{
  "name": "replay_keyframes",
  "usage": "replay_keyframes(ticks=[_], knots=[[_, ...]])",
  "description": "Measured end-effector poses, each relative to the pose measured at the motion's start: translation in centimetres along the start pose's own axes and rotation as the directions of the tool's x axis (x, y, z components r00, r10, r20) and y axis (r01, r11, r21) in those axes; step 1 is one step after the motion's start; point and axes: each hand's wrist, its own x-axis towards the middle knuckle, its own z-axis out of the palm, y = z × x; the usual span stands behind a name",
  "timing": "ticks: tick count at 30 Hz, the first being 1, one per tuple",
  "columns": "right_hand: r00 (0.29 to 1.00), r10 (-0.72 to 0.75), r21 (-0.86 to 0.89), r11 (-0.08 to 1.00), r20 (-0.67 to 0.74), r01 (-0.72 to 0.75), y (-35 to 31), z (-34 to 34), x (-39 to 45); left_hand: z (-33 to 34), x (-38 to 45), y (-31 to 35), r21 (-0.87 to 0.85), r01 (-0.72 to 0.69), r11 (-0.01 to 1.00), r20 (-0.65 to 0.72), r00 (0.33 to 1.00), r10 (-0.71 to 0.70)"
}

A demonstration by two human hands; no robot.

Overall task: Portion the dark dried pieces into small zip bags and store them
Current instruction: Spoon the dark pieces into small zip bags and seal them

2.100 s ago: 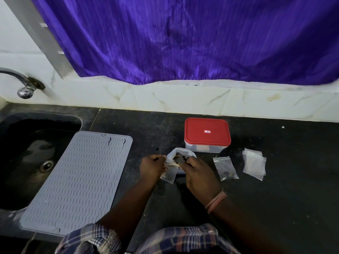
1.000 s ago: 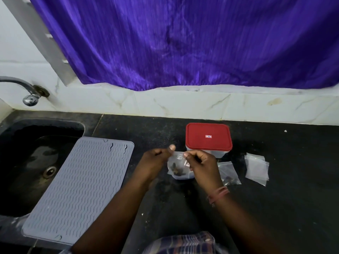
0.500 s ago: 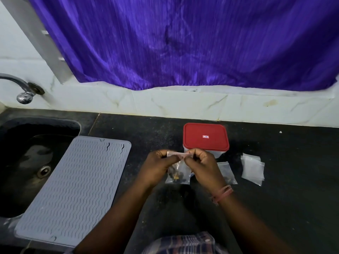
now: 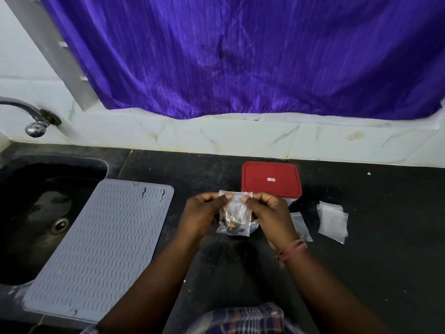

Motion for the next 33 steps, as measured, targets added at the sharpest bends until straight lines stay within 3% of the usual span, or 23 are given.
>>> replay_keyframes(ticks=[6, 10, 14, 20, 23, 26, 29, 31, 33], knots=[[0.999, 0.037, 0.052, 0.998, -0.036, -0.036, 0.1, -0.4, 0.5, -0.1, 0.3, 0.0, 0.045, -0.010, 0.999, -0.042, 0.999, 0.012], [0.999, 0.017, 0.010, 1.000, 0.031, -0.018, 0.7, -0.2, 0.4, 0.0, 0.6, -0.2, 0.054, 0.016, 0.998, -0.117, 0.993, -0.010], [0.996, 0.029, 0.008, 1.000, 0.084, -0.030, 0.6, 0.1, 0.0, 0.2, 0.4, -0.5, -0.034, 0.085, 0.996, -0.032, 0.996, -0.086], [0.993, 0.089, 0.137, 0.988, -0.079, -0.077, 1.1, 0.1, 0.3, 0.9, -0.2, -1.7, -0.021, 0.204, 0.979, 0.161, 0.967, -0.198], [0.985, 0.104, 0.189, 0.979, -0.137, -0.077, 1.5, -0.5, 0.2, 1.1, 0.2, -2.4, -0.010, 0.212, 0.977, 0.176, 0.962, -0.207], [0.981, 0.118, 0.234, 0.969, -0.157, -0.079, 2.0, -0.9, 0.1, 1.6, 0.6, -2.9, -0.006, 0.180, 0.984, 0.105, 0.978, -0.178], [0.975, 0.222, 0.280, 0.937, -0.023, -0.207, 1.7, -1.8, -0.5, 2.2, 1.0, -3.7, -0.001, 0.135, 0.991, 0.014, 0.991, -0.135], [0.954, 0.282, 0.198, 0.934, 0.103, -0.297, 1.6, -2.4, -1.6, 2.7, 1.0, -4.2, -0.009, 0.128, 0.992, -0.014, 0.992, -0.128], [0.948, 0.301, 0.158, 0.936, 0.106, -0.315, 2.0, -3.0, -2.8, 3.4, 1.0, -4.9, -0.024, 0.123, 0.992, -0.019, 0.992, -0.124]])
